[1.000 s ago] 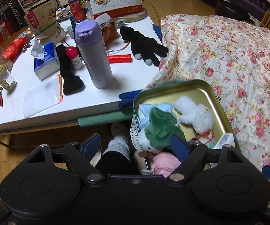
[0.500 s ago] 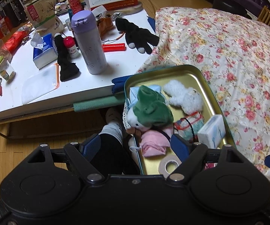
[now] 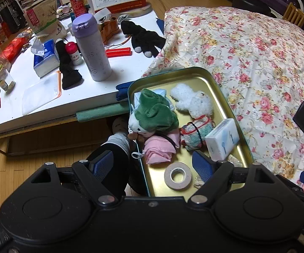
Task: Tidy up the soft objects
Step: 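Open the left tool to drop the snowman in the tray while the right tool releases the tape roll, then move both tools back over the bed toward the blue mask and tissue pack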
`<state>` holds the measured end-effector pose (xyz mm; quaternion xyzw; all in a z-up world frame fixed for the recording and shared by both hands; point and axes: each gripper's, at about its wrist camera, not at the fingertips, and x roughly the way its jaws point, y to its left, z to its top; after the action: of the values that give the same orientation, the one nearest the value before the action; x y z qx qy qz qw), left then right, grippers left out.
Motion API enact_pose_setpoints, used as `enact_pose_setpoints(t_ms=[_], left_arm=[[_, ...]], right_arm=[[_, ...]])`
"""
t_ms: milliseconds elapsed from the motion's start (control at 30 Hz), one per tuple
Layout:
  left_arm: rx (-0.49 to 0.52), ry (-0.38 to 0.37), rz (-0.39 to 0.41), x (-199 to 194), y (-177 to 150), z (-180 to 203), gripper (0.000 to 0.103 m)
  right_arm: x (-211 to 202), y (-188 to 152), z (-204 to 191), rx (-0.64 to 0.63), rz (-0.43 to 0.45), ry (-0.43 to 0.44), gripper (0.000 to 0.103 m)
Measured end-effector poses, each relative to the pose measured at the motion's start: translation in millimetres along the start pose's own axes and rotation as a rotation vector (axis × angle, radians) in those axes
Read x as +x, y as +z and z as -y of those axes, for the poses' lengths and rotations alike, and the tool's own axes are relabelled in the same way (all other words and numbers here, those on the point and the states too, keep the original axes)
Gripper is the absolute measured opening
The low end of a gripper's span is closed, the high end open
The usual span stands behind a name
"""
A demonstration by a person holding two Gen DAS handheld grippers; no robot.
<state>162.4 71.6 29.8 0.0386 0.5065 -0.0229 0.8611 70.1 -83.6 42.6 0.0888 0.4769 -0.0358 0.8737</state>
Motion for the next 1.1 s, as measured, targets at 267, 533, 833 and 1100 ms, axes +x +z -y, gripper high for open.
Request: enact_pose_setpoints(t_ms=[267,533,833,1100], left_arm=[[0.028,-0.004,0.003,-9.1,-6.8,12.9,0.079],[0.076,-0.012,0.018,-18.8,-13.5,32.2,0.08],[0.151,-0.028,0.043,-31.5,-16.5,61.6,0.081],[0.223,-0.063,0.053,-41.5,-19.3,94.4,0.081]], right_arm=[[-9.7,-5.5,13.9,0.035,0.013,-0.008,0.061],[-24.5,-10.4,31.4,0.063,0.045,-0.021,0.061],[-38.8,-8.4,64.4,0.129,0.089,-0.05,0.061],[-57.0,-6.3,108.8,0.223,0.139,-0.097,0.061]])
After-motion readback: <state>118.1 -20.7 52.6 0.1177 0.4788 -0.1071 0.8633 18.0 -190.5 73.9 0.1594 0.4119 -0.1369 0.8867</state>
